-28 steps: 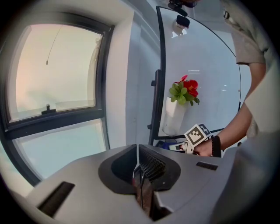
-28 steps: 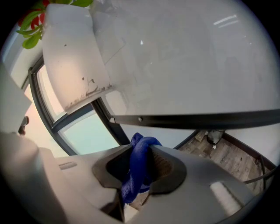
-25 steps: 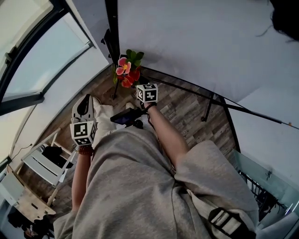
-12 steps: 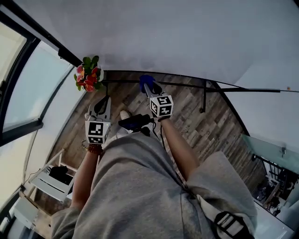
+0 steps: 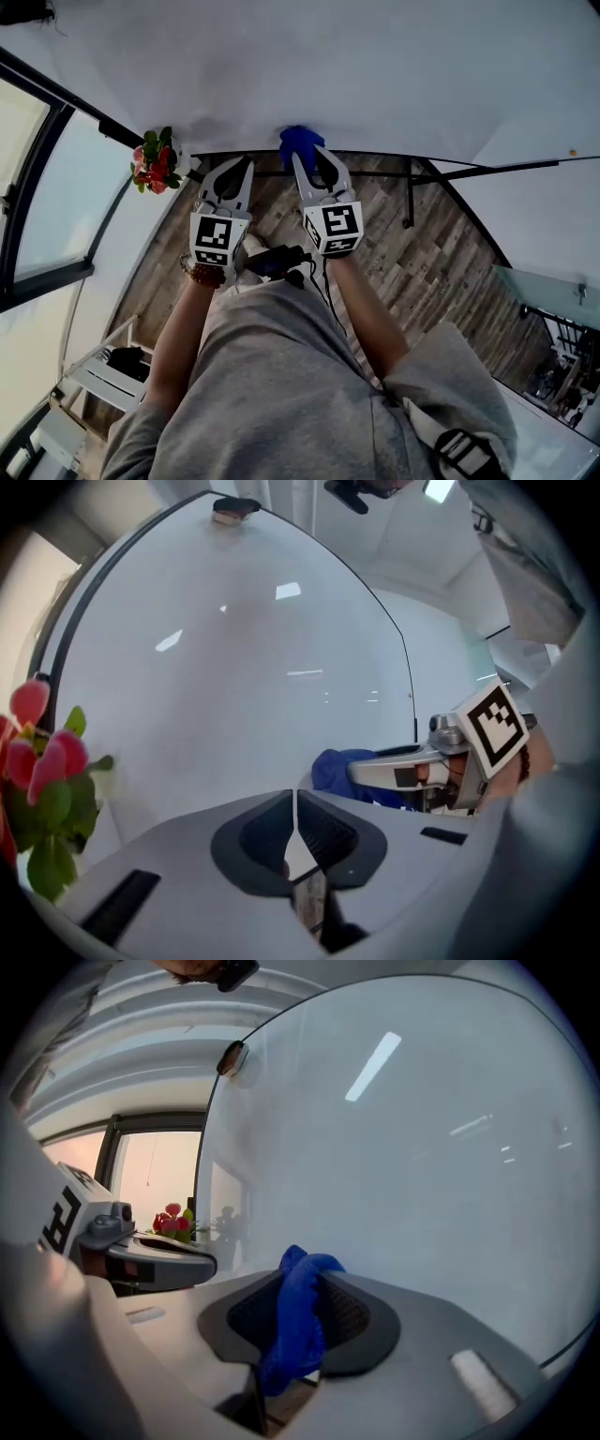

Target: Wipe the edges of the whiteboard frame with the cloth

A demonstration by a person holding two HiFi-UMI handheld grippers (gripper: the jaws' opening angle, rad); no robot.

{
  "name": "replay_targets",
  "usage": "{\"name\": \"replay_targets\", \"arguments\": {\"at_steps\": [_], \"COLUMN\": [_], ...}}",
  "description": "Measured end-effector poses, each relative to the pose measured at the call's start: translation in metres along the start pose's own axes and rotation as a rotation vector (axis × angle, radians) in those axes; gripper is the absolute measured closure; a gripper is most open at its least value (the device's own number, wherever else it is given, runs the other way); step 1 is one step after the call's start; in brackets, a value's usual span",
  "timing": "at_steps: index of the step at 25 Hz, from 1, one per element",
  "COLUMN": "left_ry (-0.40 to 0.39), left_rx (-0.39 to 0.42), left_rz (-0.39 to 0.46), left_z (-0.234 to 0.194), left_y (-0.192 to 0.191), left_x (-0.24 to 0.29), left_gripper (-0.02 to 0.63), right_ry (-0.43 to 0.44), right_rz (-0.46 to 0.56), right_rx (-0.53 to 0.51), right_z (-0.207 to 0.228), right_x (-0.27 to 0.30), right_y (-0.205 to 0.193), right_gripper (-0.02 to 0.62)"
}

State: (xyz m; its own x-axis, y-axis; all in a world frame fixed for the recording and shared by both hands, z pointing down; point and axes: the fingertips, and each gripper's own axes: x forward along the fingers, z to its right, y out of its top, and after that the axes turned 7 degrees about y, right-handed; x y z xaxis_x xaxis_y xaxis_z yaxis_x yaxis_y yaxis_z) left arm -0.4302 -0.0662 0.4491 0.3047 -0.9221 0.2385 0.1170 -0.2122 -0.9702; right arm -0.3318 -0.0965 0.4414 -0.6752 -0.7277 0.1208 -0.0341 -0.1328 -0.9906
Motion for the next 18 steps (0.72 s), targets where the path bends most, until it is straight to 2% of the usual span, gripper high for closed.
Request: {"name": "replay_targets", "arguments": {"at_steps": [6, 11, 14, 18], "left_ry": [0.029, 0.053, 0.085, 0.155], "left_rx": [0.008, 0.035, 0.045, 0.019], "left_rz": [0.174, 0.313, 0.369, 0.365], "left_z": [0.010, 0.032, 0.053, 0.079], "left_y": [0.090, 0.150, 0.166, 0.157], "left_x": [0.014, -0.014, -0.033, -0.065], "left_gripper": [0.584, 0.584, 0.584, 0.584], "right_ry": [-0.133, -0.191, -0.225, -0.241], "right_rz": [0.089, 0.177, 0.200, 0.158], "right_rx": [-0.075, -0.110, -0.157, -0.179], "right_z": [0.004, -0.007, -0.012, -0.025], "right_x": [-0.018, -0.051, -0.079, -0.120], "right_y": [0.070, 0.120, 0.137, 0.134], "right_gripper": [0.480, 0.479, 0.477, 0.476]}}
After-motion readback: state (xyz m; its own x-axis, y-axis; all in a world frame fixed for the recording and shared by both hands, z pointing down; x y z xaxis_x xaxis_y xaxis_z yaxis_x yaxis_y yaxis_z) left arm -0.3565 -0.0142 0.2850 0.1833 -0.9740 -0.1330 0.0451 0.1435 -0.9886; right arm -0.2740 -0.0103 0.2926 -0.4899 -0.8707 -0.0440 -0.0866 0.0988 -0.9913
